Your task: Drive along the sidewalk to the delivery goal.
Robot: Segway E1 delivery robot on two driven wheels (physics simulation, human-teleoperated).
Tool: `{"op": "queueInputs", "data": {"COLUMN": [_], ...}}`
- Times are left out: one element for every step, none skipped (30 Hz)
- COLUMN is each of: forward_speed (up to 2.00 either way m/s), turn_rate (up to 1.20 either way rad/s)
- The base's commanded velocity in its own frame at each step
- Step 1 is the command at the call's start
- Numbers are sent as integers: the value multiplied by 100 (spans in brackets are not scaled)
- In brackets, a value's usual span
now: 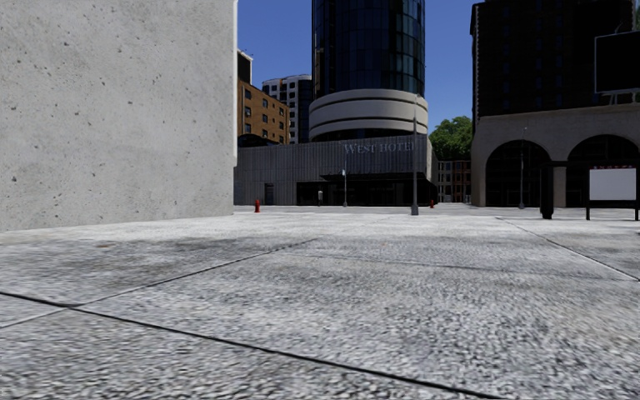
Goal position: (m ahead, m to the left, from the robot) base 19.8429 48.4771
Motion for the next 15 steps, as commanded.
{"op": "queueInputs", "data": {"forward_speed": [200,200,200,200,200,200,200,200,200,200,200,200,200,200,200], "turn_rate": [0,0,0,0,0,0,0,0,0,0,0,0,0,0,0]}}
